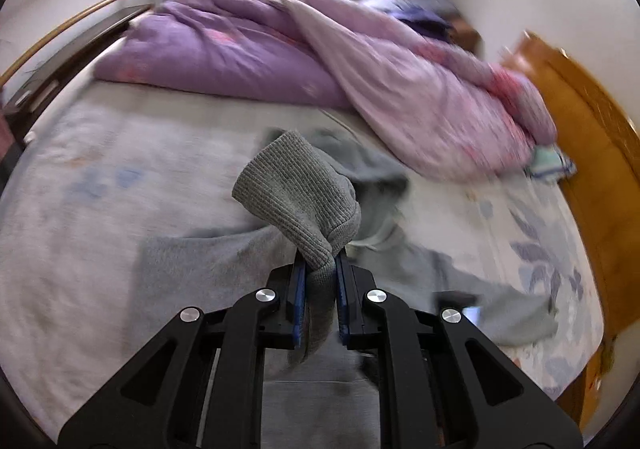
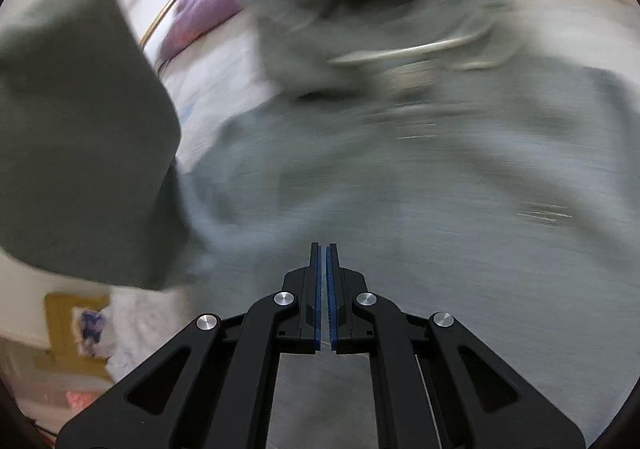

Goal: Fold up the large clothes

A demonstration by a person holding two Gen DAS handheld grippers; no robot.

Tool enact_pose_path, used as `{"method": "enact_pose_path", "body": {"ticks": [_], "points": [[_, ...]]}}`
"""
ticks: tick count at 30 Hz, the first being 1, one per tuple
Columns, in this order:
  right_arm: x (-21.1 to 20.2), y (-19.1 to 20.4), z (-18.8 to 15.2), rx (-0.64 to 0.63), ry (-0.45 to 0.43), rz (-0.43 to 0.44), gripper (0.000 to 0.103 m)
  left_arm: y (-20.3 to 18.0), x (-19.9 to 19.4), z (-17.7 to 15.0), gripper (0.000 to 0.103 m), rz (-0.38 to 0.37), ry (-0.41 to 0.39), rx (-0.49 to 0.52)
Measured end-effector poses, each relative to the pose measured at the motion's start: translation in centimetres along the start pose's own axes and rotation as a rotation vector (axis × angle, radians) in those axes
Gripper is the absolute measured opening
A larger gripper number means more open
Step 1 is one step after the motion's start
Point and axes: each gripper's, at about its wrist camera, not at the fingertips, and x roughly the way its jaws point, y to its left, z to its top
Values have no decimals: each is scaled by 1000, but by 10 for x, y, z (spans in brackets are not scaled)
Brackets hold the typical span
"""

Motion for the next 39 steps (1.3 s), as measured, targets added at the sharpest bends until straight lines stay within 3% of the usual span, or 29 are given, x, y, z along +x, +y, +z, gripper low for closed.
{"method": "enact_pose_path", "body": {"ticks": [7, 12, 14, 16, 17, 23, 26, 29, 31, 32, 33, 34, 36, 37, 39], "points": [[-131, -148, -30, 162, -156, -199, 3, -128, 109, -50, 13, -14, 86, 180], [-175, -228, -55, 306, -234, -330, 6, -172, 175, -93, 15, 17, 186, 247], [-200, -261, -68, 379, -272, -377, 6, -176, 193, -101, 30, 16, 225, 202], [-224, -295, -83, 468, -317, -409, 6, -178, 197, -105, 71, -39, 240, 168], [-230, -304, -87, 498, -323, -418, 6, -180, 200, -107, 76, -68, 233, 152], [-264, -367, -120, 697, -376, -422, 8, -183, 198, -107, 77, -214, 243, 23], [-275, -390, -131, 794, -410, -413, 9, -189, 200, -106, 78, -143, 237, 37], [-288, -411, -142, 879, -456, -401, 12, -191, 209, -109, 69, -147, 265, 39], [-295, -421, -151, 931, -478, -416, 18, -195, 212, -112, 47, -198, 282, 32], [-297, -428, -153, 965, -495, -408, 19, -199, 214, -114, 42, -207, 293, 38], [-298, -436, -156, 997, -508, -378, 19, -202, 216, -116, 27, -214, 305, 49], [-297, -442, -157, 1019, -515, -363, 20, -207, 221, -120, 20, -216, 326, 63], [-295, -455, -157, 1047, -541, -318, 20, -209, 238, -128, 16, -197, 393, 64], [-295, -461, -156, 1056, -556, -310, 20, -204, 250, -133, 9, -175, 429, 43], [-291, -472, -154, 1092, -567, -272, 28, -196, 263, -138, 8, -188, 449, 10]]}}
